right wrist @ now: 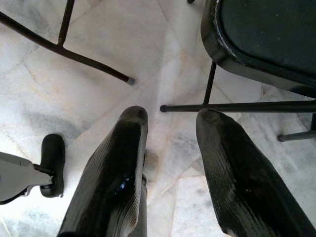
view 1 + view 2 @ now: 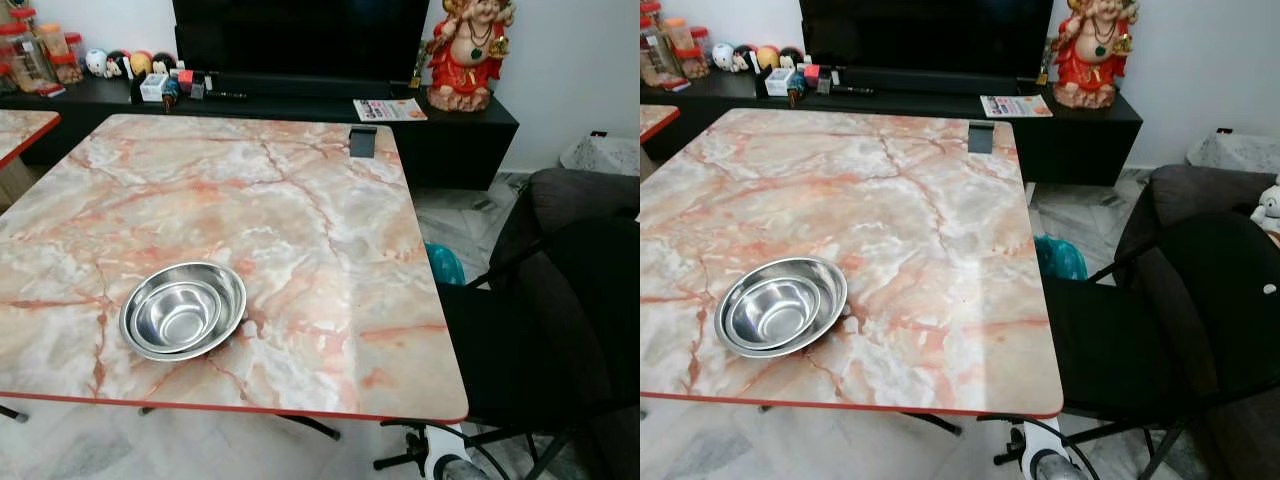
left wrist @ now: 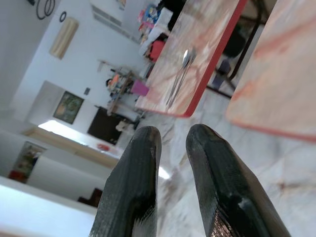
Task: Setting the table
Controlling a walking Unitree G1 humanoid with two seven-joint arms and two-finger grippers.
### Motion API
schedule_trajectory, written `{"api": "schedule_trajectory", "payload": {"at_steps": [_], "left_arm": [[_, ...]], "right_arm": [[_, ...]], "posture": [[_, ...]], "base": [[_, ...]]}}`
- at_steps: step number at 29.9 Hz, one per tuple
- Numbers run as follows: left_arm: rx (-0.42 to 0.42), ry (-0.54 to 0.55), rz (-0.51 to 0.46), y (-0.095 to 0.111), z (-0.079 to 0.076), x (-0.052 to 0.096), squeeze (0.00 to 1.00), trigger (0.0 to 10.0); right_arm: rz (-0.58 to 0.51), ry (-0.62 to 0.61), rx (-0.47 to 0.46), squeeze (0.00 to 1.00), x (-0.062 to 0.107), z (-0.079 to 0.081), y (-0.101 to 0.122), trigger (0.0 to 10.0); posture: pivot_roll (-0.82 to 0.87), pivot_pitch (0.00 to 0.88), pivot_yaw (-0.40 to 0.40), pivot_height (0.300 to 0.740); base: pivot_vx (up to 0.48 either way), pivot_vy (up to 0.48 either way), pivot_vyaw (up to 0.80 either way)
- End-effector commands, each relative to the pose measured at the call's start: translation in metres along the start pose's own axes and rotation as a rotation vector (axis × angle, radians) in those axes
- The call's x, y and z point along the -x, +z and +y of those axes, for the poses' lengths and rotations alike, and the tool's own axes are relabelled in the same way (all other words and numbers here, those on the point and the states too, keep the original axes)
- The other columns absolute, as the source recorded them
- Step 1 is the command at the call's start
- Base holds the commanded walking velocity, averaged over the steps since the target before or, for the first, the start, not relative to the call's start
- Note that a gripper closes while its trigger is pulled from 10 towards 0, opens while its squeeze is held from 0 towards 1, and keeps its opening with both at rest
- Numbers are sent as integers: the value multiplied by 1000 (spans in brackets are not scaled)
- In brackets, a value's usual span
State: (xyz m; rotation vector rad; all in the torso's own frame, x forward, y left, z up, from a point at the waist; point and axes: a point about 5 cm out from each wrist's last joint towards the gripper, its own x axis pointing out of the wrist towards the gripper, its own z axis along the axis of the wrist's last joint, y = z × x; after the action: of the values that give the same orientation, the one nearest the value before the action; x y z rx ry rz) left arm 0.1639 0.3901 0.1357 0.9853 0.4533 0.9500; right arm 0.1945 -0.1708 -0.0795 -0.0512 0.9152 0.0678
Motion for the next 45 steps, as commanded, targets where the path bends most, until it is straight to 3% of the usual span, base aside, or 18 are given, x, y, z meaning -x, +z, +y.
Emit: {"api": "schedule_trajectory", "payload": {"at_steps": [1,4,5,7,9,12,13,15,22,25,28,29,32,45], "left_arm": [[-43,-34,38,-16,-12,6,0,10000],[-60,-85,88,-29,-22,10,0,10000],[-79,-160,132,-40,-34,13,0,10000],[-76,-187,150,-44,-38,15,0,10000],[-50,-295,205,-52,-54,22,0,10000],[67,-468,324,-63,-79,36,0,10000],[159,-578,397,-68,-97,46,0,10000],[192,-646,420,-68,-109,53,0,10000],[269,-829,465,-60,-147,76,0,10000],[289,-874,479,-57,-158,82,0,10000],[291,-879,479,-57,-159,82,0,10000],[327,-956,451,-46,-175,91,0,10000],[365,-1099,400,-25,-204,118,0,10000],[426,-1189,334,-7,-226,146,0,10000]], "right_arm": [[-8,-5,-22,0,0,0,0,10000],[-8,-4,-23,0,0,0,0,10000],[-9,-4,-24,0,0,0,0,10000],[-9,-4,-24,0,0,1,0,10000],[-9,-5,-26,0,0,0,0,10000],[-8,-6,-27,0,0,0,0,10000],[-9,-7,-28,0,0,0,1,10000],[-9,-8,-29,0,0,0,1,10000],[-5,-5,-28,0,0,0,1,10000],[-5,-5,-29,0,0,0,1,10000],[-5,-5,-29,0,0,0,1,10000],[-3,-2,-25,0,0,0,2,10000],[-6,-2,-28,0,-1,1,4,10000],[2,-8,-36,0,0,0,1,10000]], "posture": [[59,0,-22,732],[61,0,-22,732],[59,0,-21,732],[58,0,-20,732],[57,0,-20,732],[53,0,-18,732],[48,0,-17,732],[49,0,-18,732],[40,0,-18,732],[41,0,-21,732],[41,0,-21,732],[32,0,-19,732],[20,0,-12,732],[6,0,-9,732]], "base": [[0,0,0],[0,0,0],[0,0,0],[0,0,0],[0,0,0],[0,0,0],[0,0,0],[0,0,0],[0,0,0],[0,0,0],[0,0,0],[0,0,0],[0,0,0],[0,0,0]]}}
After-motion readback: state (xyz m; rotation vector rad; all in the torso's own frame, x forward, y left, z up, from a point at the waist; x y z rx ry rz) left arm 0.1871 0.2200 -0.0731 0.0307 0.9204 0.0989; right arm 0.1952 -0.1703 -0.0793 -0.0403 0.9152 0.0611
